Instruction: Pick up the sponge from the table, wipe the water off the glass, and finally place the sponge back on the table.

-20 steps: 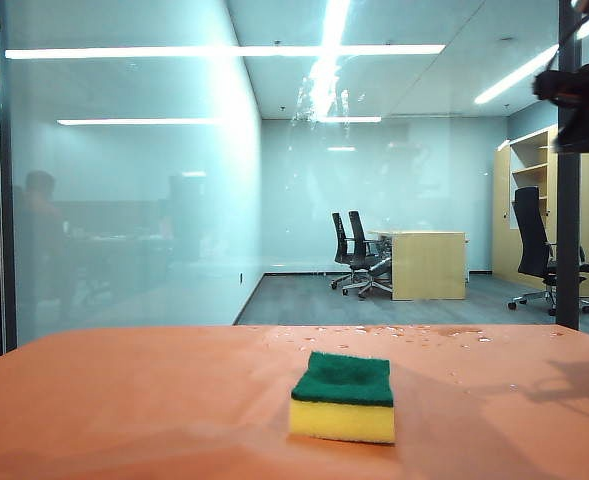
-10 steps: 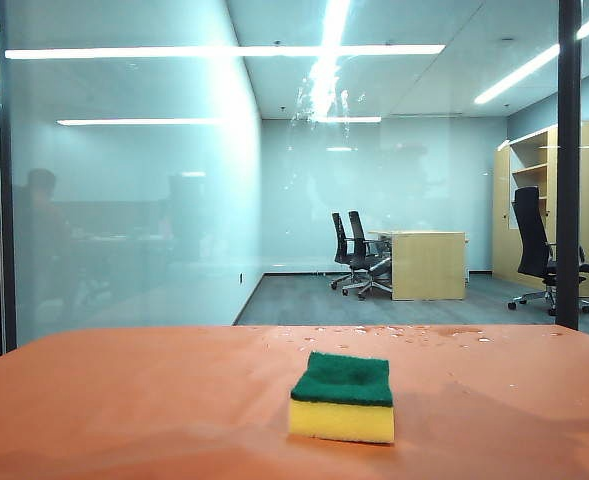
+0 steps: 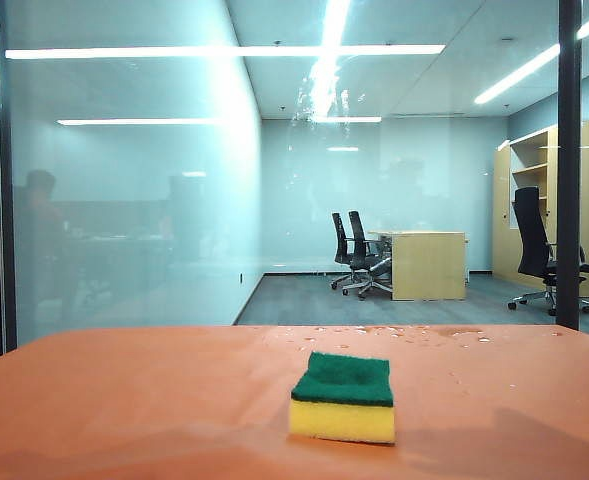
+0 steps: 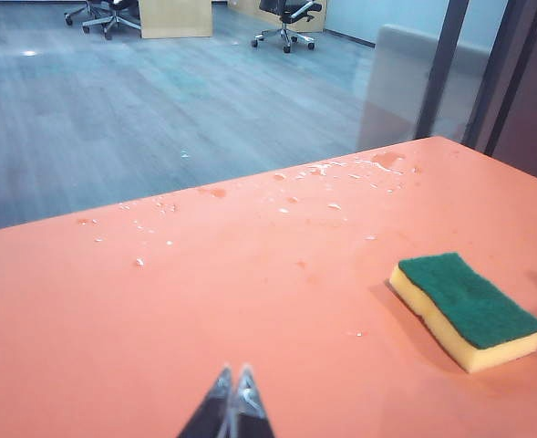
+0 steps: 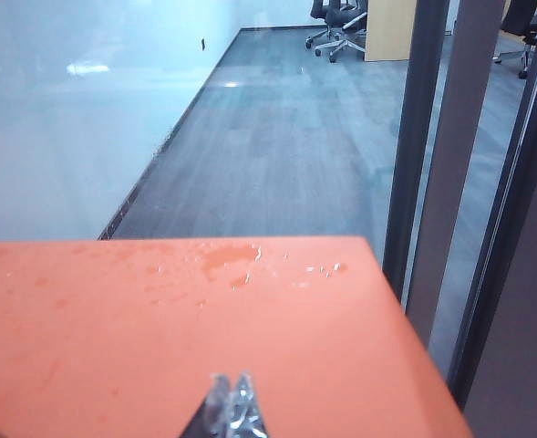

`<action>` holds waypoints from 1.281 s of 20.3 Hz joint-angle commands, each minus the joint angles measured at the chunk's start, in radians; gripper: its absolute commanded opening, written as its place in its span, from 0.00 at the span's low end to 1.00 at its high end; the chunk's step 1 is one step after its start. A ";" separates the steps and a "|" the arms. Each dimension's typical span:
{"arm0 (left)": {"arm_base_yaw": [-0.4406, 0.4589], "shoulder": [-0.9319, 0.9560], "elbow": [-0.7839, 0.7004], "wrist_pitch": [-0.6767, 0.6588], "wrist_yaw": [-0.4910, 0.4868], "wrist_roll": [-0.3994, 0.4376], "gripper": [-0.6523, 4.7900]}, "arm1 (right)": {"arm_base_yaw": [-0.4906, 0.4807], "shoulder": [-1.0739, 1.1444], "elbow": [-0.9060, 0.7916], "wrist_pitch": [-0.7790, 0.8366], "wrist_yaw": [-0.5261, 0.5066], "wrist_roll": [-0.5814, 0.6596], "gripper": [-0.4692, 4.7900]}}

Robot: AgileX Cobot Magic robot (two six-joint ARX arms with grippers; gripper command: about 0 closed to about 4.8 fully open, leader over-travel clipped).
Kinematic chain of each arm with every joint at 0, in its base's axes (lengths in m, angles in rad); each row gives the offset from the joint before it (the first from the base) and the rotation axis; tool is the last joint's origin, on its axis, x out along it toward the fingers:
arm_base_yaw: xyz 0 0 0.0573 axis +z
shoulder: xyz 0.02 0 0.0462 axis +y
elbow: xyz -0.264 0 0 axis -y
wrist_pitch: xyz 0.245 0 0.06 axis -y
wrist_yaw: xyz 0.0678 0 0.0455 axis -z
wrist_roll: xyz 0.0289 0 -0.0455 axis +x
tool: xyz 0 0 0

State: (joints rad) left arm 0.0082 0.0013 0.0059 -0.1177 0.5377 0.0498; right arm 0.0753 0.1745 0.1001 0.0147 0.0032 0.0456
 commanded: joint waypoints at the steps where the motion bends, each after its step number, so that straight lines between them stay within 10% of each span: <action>1: 0.000 0.001 0.003 0.002 -0.006 0.029 0.11 | 0.000 -0.101 -0.048 -0.035 -0.002 0.015 0.07; 26: 0.000 0.001 0.002 0.023 -0.435 0.137 0.11 | 0.000 -0.172 -0.098 -0.153 -0.002 0.010 0.07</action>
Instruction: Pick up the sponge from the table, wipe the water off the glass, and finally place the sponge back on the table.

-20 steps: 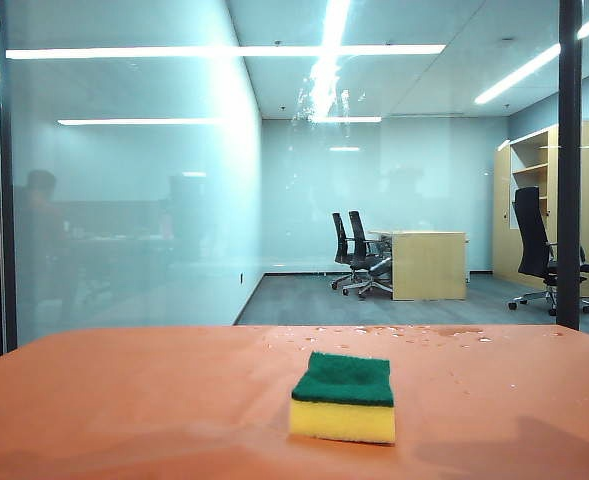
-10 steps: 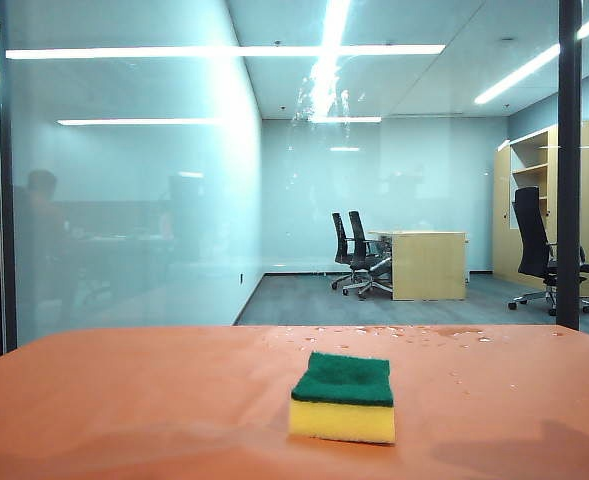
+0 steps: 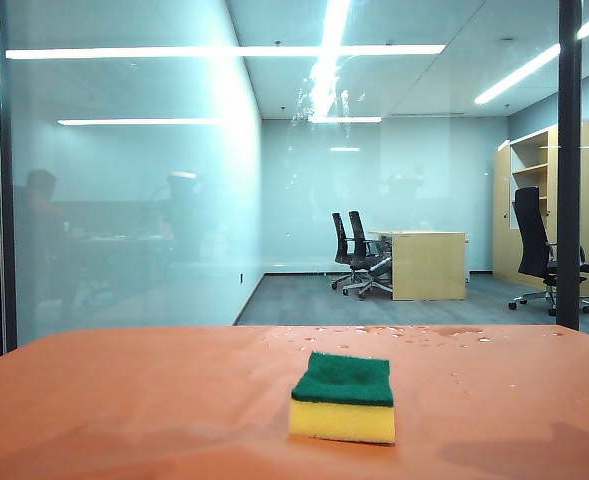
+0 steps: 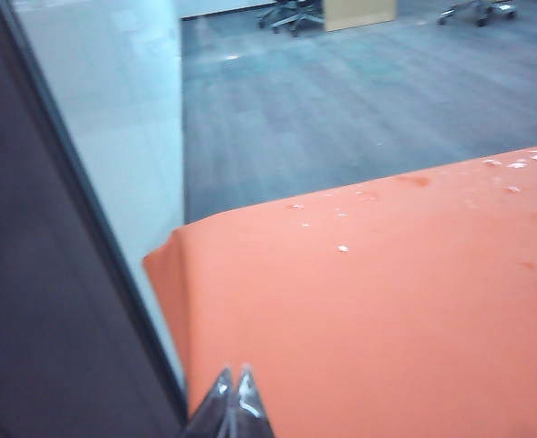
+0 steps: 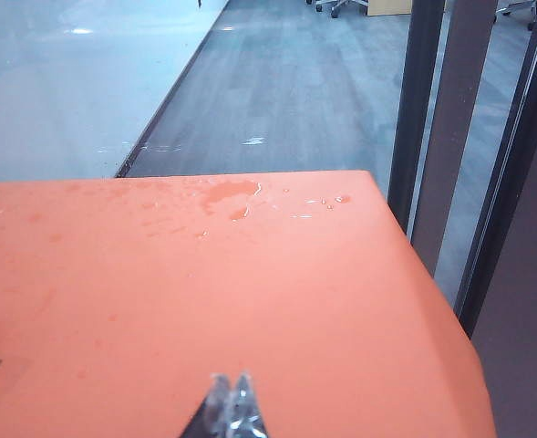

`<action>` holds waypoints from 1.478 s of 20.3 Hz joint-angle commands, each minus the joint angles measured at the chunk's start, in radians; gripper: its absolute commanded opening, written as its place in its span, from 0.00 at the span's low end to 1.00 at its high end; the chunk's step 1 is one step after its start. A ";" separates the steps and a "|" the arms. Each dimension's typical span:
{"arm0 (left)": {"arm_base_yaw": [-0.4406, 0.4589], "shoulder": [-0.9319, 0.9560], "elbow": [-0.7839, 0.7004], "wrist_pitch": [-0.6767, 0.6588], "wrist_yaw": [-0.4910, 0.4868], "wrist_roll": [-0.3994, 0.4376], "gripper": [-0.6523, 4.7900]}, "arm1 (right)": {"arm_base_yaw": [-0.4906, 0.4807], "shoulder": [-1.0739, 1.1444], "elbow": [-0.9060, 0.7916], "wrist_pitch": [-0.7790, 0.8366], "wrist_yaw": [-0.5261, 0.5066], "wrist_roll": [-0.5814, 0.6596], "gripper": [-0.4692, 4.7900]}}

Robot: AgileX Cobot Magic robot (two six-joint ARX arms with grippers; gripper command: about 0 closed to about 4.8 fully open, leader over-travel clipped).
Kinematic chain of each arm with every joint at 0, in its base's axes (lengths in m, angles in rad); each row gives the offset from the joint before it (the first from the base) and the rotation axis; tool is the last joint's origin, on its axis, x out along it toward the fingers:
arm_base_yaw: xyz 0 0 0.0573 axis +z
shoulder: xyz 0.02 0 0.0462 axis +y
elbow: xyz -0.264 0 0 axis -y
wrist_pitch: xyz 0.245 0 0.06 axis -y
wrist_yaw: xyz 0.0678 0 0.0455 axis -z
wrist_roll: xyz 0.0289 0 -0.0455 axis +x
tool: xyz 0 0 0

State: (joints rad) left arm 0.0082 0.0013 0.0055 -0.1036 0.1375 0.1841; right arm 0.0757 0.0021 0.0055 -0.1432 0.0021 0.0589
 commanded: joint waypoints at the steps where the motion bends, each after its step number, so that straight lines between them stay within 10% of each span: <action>1: 0.000 0.001 0.003 0.006 -0.042 0.003 0.11 | 0.000 0.000 -0.004 0.003 -0.001 -0.005 0.07; 30: 0.000 0.001 0.003 0.092 -0.100 -0.048 0.11 | 0.000 0.000 -0.004 -0.036 -0.002 -0.006 0.07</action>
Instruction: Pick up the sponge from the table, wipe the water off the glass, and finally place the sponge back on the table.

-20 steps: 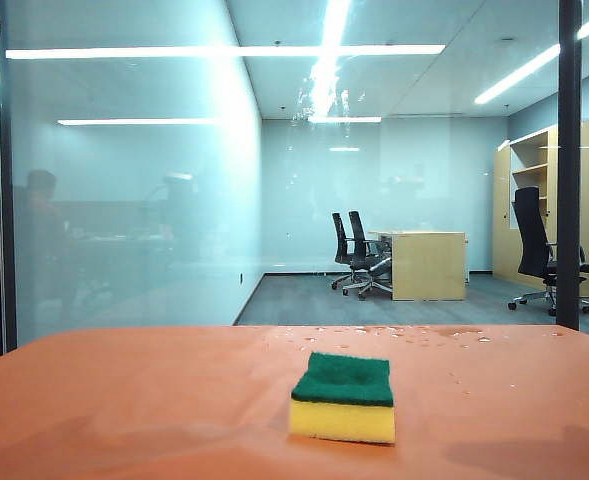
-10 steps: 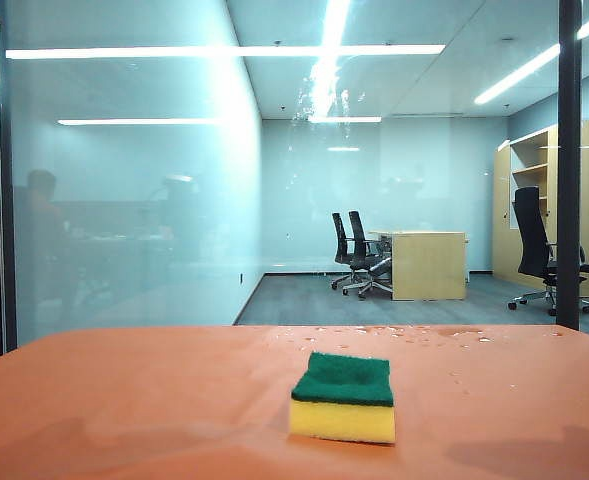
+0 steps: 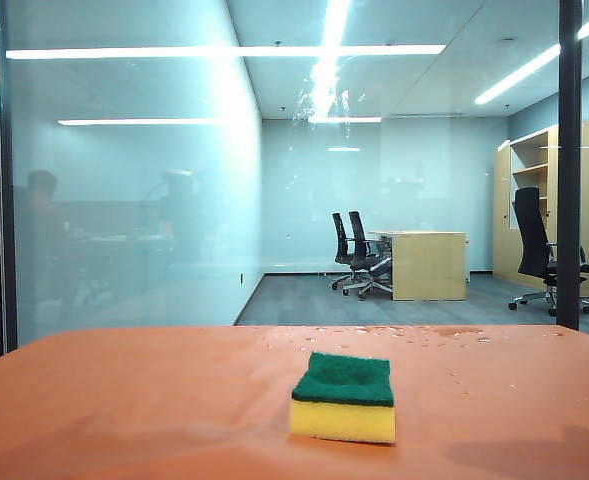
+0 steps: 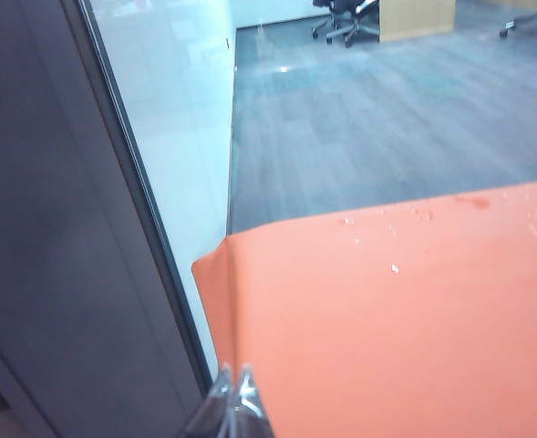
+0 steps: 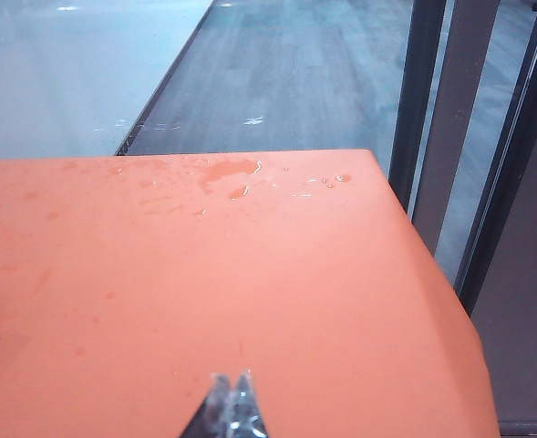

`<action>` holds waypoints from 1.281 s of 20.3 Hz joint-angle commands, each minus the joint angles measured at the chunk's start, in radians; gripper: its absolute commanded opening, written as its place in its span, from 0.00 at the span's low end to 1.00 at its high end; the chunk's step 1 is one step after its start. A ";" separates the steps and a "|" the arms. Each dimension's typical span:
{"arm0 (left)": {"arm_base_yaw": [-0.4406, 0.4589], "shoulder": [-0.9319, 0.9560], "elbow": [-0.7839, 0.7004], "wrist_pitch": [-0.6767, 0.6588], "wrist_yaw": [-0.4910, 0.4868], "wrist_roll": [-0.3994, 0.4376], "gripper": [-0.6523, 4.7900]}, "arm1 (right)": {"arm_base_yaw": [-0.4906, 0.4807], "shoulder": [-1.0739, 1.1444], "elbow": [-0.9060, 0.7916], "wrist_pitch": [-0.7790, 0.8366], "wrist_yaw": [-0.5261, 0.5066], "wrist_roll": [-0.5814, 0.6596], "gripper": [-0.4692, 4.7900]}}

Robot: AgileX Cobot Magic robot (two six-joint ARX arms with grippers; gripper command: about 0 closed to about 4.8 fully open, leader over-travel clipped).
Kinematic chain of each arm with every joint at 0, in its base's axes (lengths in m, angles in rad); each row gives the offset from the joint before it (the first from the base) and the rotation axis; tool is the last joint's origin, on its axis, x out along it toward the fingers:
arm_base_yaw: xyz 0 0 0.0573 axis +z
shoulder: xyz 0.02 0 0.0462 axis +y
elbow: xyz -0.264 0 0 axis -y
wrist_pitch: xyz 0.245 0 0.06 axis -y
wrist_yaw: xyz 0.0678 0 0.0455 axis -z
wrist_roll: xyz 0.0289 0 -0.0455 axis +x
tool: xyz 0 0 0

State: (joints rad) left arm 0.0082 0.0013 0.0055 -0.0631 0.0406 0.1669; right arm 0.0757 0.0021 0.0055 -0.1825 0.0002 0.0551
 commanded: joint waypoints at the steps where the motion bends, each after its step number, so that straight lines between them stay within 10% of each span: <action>1: 0.000 0.001 0.003 0.068 -0.003 -0.042 0.11 | 0.000 0.000 -0.004 0.004 0.000 -0.003 0.07; 26: 0.000 0.001 0.003 0.086 -0.003 -0.055 0.11 | 0.000 0.000 -0.004 0.005 0.000 -0.003 0.07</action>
